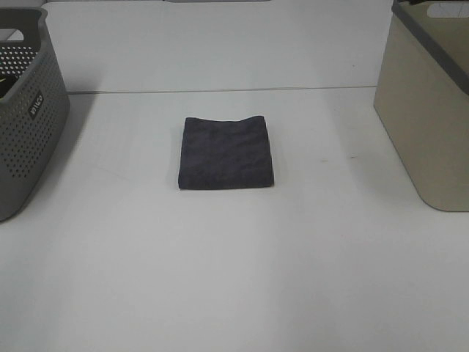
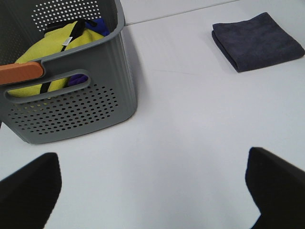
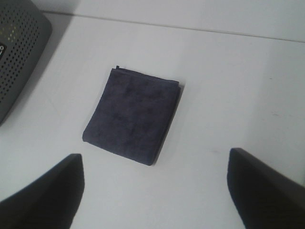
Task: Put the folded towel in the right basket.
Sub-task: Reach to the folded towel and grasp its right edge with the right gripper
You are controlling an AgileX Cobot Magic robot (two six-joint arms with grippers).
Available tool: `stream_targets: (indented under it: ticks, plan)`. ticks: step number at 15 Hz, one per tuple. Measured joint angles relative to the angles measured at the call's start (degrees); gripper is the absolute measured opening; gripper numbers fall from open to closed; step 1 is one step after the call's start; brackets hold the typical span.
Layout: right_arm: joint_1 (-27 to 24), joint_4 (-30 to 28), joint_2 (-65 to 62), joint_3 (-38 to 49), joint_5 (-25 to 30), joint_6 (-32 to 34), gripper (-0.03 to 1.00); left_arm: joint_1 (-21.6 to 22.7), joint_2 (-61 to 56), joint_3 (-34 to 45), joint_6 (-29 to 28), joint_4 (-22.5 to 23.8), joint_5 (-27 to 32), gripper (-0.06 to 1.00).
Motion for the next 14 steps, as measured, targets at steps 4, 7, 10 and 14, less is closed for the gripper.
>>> stream_targets:
  ticks: [4,7,10,14]
  plan:
    - [7.16,-0.57,9.28,-4.76,-0.06,0.00,0.76,0.00,0.00,0.00,0.00,0.00,0.00,0.99]
    - [9.05,0.11,17.65,-8.19,0.23,0.17,0.76,0.00,0.00,0.00,0.00,0.00,0.00,0.99]
    - [9.11,0.74,26.18,-11.69,3.27,4.64,0.76,0.00,0.00,0.00,0.00,0.00,0.00,0.99]
    - [9.11,0.69,37.64,-19.71,6.19,9.17,0.76,0.00,0.00,0.00,0.00,0.00,0.00,0.99]
